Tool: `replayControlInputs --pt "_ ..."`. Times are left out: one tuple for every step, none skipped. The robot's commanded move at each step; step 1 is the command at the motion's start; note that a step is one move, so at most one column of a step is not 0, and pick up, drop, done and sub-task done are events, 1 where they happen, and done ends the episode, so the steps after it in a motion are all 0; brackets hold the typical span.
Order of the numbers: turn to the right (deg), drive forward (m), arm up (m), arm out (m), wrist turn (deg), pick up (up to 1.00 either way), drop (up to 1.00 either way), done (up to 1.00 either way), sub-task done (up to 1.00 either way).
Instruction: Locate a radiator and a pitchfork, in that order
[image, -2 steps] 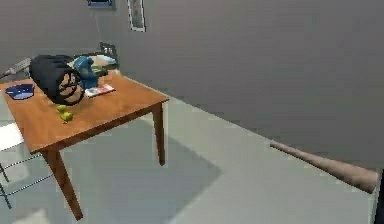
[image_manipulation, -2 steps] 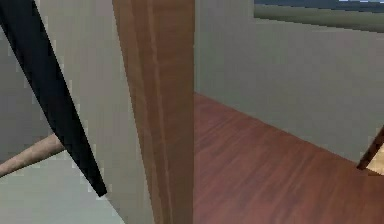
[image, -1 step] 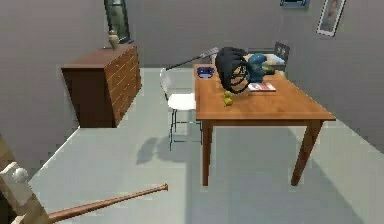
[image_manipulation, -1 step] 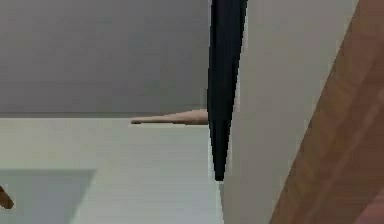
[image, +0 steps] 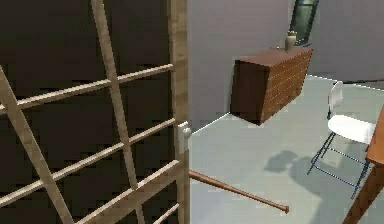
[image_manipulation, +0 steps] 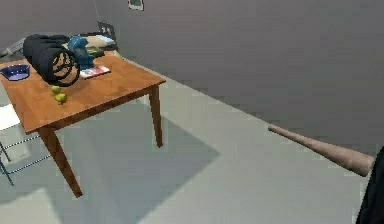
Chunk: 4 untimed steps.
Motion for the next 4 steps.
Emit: replayControlInputs --pt "0.0 0.05 0.00 0.00 0.0 0.00 0.00 0.00 0.00" --pt "45.0 0.00 0.00 0.00 0.0 0.00 0.00 0.00 0.00" --pt "45.0 0.00 0.00 0.00 0.0 0.00 0.00 0.00 0.00" --pt "12.0 0.00 0.00 0.00 0.0 0.00 0.00 0.00 0.00"
